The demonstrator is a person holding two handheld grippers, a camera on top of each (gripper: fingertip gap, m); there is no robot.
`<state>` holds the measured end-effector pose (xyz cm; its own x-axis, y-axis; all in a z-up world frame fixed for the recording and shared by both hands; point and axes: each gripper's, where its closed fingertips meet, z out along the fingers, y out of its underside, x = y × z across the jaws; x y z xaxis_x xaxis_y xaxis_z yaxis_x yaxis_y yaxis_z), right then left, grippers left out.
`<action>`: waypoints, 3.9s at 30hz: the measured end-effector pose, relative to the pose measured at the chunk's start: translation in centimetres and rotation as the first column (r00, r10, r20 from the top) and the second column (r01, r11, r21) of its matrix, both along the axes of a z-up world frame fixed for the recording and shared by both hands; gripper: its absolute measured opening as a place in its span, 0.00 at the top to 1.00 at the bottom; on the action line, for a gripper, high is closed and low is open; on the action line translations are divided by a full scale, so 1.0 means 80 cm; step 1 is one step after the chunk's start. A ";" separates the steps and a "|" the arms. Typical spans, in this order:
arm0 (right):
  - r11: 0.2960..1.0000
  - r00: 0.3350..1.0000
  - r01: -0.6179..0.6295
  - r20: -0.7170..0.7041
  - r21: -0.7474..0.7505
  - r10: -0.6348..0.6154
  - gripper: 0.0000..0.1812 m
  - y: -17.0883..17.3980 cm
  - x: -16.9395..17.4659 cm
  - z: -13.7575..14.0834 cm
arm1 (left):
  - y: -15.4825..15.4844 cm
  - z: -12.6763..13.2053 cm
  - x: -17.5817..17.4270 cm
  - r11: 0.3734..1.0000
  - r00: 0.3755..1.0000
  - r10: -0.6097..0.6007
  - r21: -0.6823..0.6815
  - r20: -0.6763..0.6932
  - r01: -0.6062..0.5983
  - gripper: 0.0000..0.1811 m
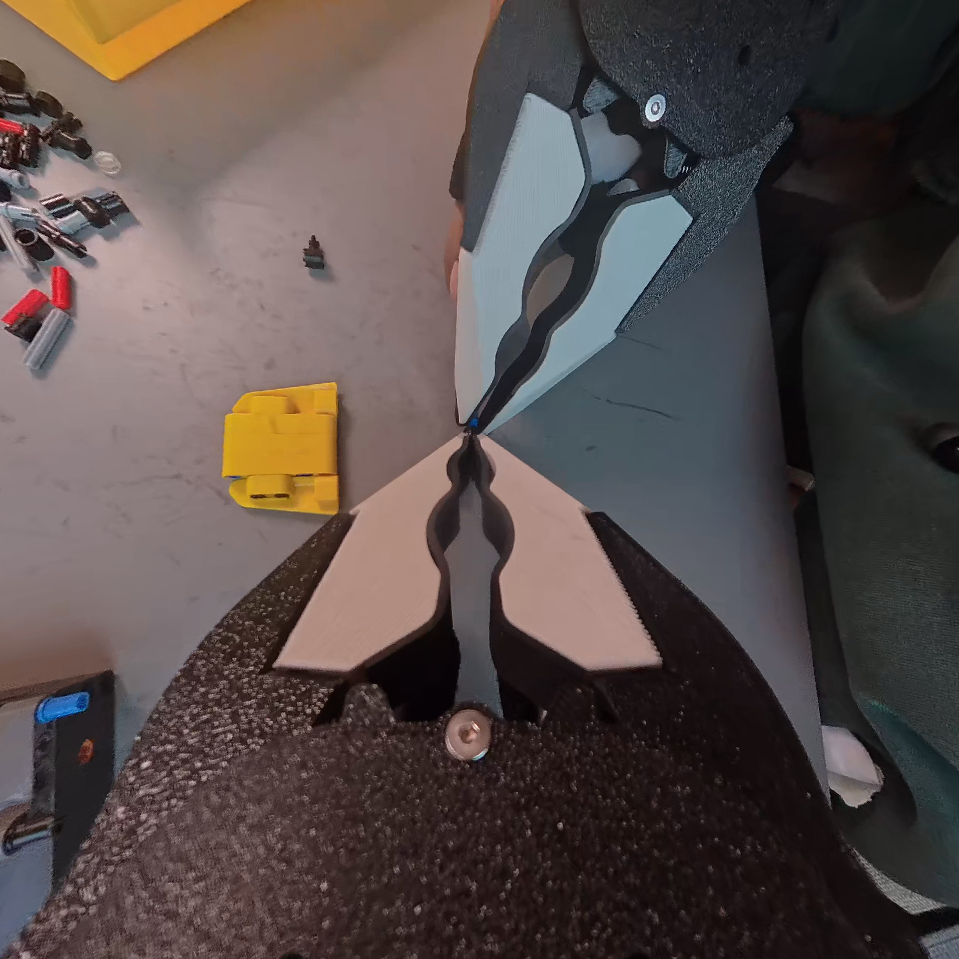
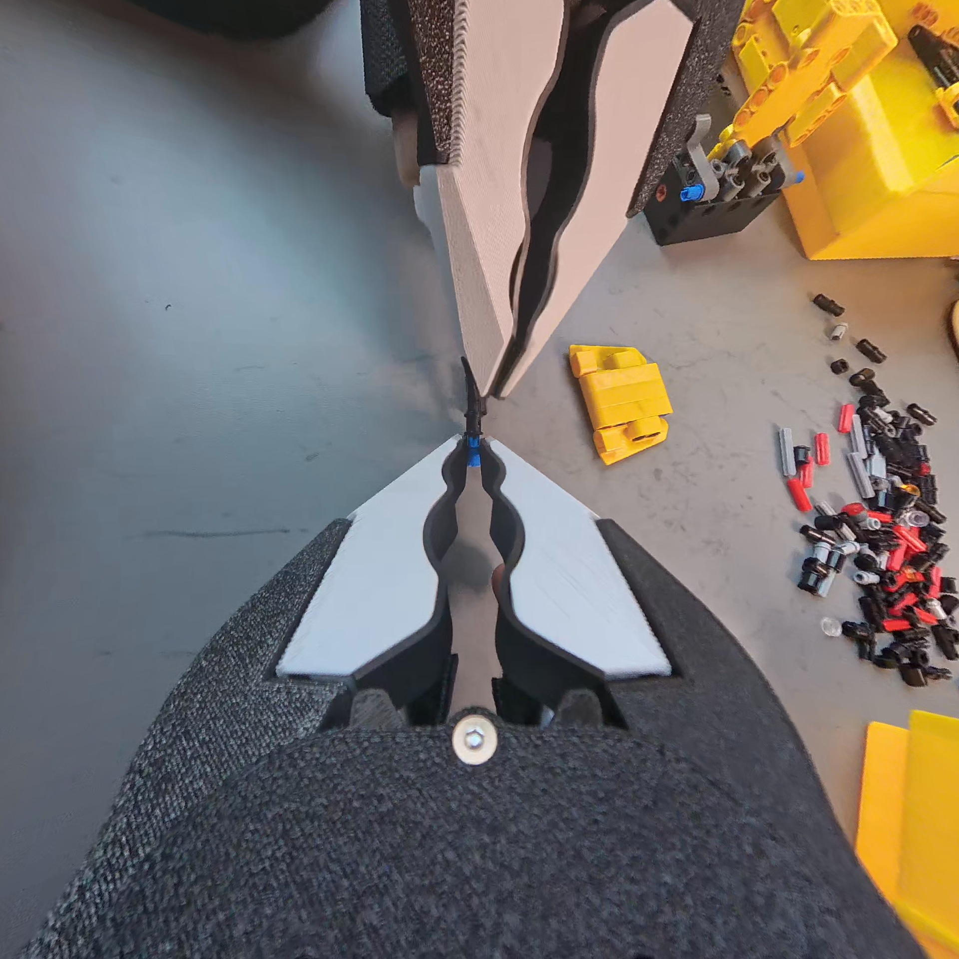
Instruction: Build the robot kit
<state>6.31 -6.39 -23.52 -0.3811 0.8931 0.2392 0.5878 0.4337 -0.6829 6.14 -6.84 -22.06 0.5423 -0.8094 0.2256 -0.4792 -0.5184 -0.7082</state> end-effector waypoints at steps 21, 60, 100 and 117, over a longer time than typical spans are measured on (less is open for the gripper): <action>0.984 0.797 0.169 -0.595 0.054 -0.104 0.88 0.030 -0.007 0.149 | 0.026 0.121 0.002 0.993 0.720 0.109 -0.045 0.685 -0.107 0.98; 0.990 0.933 -0.131 -0.331 0.046 0.138 0.91 -0.017 0.007 0.061 | -0.018 0.038 0.022 0.970 0.906 -0.009 -0.218 0.424 0.112 0.98; 0.899 0.891 0.425 -0.224 0.109 -0.395 0.96 0.154 0.047 0.041 | 0.022 -0.004 -0.002 0.997 0.996 0.058 0.053 0.070 -0.062 0.89; 0.990 0.990 0.131 -0.058 0.056 -0.128 0.97 0.088 0.045 0.005 | 0.032 -0.013 -0.006 0.990 0.994 0.104 0.089 0.009 -0.105 0.89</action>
